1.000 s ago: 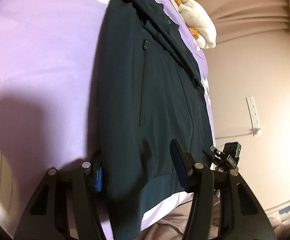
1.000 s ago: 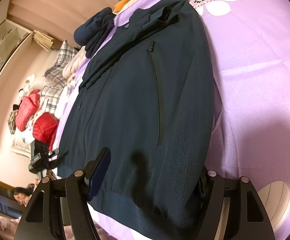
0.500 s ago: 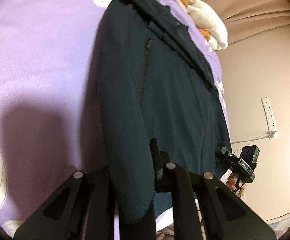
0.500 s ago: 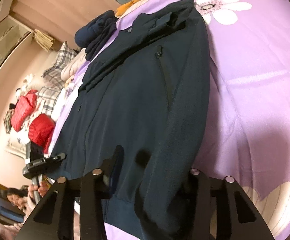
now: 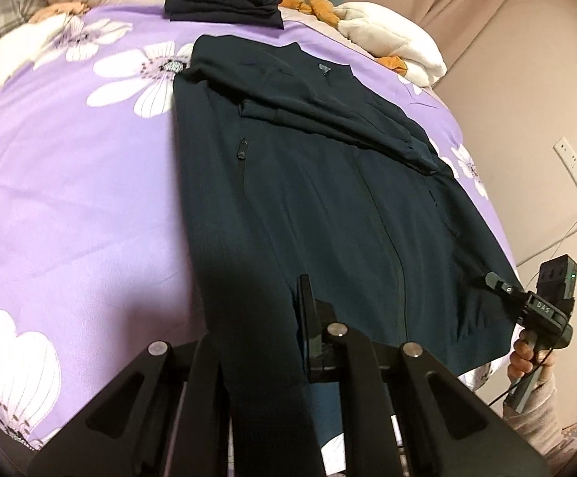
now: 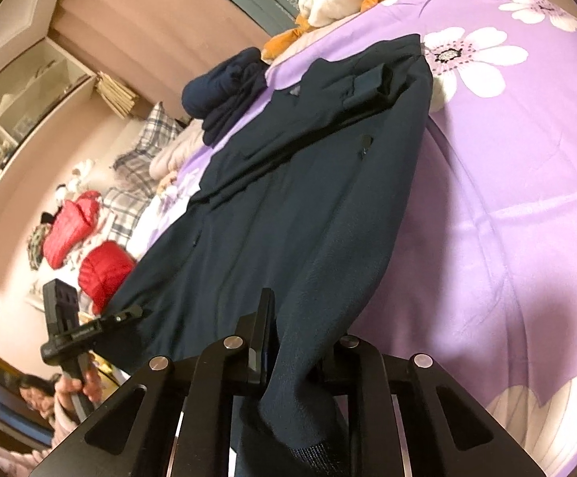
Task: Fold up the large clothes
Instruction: 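Grasp the jacket hem with the left tool while the right tool grasps it too, then lift the held hem with both tools and fold it toward the collar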
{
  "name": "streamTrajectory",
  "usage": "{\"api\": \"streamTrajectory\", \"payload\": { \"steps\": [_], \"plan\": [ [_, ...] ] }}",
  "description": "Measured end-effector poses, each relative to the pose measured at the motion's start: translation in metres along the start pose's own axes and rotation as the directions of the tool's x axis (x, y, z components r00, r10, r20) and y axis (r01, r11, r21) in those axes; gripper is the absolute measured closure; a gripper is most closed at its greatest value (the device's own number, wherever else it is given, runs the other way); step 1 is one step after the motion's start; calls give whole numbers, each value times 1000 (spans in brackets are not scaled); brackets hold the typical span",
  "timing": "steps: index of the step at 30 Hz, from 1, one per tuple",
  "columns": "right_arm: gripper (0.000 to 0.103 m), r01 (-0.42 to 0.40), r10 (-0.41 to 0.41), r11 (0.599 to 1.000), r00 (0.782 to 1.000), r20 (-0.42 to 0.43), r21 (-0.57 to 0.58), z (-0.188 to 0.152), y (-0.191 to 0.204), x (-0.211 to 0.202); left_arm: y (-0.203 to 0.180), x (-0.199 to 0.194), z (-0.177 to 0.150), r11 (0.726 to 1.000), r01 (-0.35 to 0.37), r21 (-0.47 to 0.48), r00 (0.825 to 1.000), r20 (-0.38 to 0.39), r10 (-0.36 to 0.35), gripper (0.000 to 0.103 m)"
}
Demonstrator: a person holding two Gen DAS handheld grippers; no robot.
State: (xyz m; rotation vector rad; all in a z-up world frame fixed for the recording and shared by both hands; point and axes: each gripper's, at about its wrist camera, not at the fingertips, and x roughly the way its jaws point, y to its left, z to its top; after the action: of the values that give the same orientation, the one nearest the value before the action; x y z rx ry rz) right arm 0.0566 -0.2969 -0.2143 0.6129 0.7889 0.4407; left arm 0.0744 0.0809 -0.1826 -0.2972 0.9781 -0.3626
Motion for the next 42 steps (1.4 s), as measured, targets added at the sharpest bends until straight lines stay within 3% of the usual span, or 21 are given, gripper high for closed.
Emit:
{"api": "streamTrajectory", "payload": {
  "steps": [8,16,29,42],
  "plan": [
    [86,-68,66,996,997,34,56,-6,-8,-12,-11,-7,-1,998,-33,45,999,35,31,95],
    [87,-82,81,996,996,30,24,-5,0,-17,-21,-12,-3,996,-42,83,998,50,38,95],
    [88,-155,153,987,987,42,49,-8,-5,-28,-39,-28,-4,991,-2,131,999,49,-5,95],
    [88,-207,208,978,977,47,-8,-3,15,-40,-52,-50,-11,988,2,156,998,65,-12,95]
  ]
}}
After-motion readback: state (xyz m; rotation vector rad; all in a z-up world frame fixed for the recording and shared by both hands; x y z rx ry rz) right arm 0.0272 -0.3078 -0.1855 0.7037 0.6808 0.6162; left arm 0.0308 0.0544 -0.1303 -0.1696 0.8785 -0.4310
